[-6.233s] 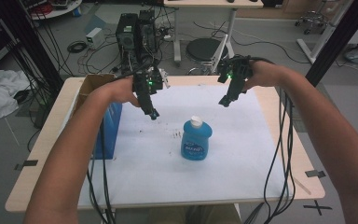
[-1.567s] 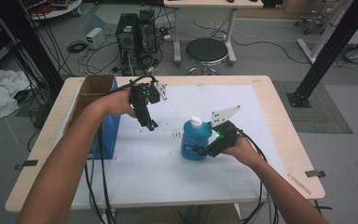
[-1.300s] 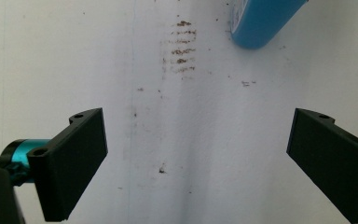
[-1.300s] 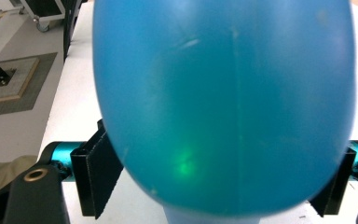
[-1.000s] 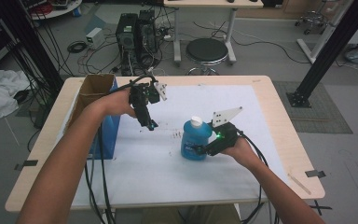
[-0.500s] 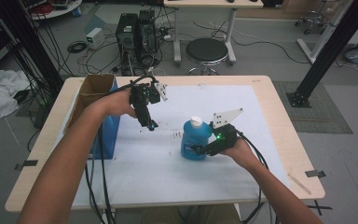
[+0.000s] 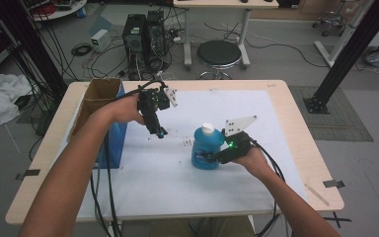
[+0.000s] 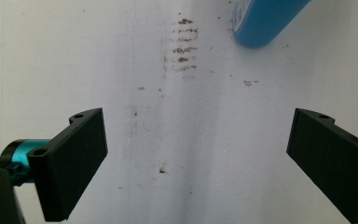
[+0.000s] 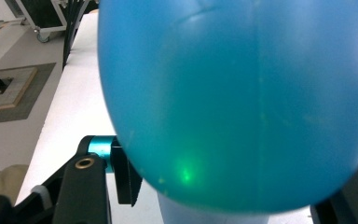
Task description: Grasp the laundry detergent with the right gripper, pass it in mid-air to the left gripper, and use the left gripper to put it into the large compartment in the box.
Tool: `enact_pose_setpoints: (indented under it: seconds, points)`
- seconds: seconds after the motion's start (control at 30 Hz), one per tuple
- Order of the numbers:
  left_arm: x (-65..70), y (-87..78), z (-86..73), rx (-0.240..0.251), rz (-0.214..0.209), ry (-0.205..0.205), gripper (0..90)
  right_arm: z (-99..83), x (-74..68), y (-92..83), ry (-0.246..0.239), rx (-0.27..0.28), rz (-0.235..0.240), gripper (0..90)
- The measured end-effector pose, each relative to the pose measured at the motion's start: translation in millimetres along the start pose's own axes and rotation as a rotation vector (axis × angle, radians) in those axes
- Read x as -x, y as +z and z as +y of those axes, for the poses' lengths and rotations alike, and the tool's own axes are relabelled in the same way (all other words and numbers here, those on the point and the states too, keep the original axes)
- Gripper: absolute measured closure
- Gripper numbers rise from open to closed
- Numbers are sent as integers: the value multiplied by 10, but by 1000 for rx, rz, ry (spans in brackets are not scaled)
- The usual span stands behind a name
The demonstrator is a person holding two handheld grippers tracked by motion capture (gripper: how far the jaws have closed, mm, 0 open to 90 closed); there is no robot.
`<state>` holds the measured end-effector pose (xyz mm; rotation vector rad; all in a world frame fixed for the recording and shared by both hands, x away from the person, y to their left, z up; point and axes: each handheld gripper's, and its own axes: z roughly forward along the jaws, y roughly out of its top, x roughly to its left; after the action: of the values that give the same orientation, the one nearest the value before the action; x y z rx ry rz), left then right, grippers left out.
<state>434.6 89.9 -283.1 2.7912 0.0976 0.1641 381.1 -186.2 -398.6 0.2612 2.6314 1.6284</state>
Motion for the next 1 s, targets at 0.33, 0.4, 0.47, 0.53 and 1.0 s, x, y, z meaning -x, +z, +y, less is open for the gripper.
enact_pose_setpoints:
  seconds: [0.33, 0.4, 0.47, 0.53, 1.0]
  points:
    - [-3, 7, -22, 0, 4, -2, 50, -17, 1, -1, -16, 21, -12, 435]
    - [4, 11, -26, 1, 3, -7, 49, -20, -1, -2, -15, 25, -12, 438]
    - [6, 10, -27, -1, 2, -5, 49, -19, -2, 0, -15, 29, -10, 442]
    - [8, 4, -25, -6, 3, -6, 50, -9, -14, 4, -16, 27, -11, 445]
    - [91, -72, 19, 14, 2, -29, 49, 218, -32, -270, -14, 18, -18, 448]
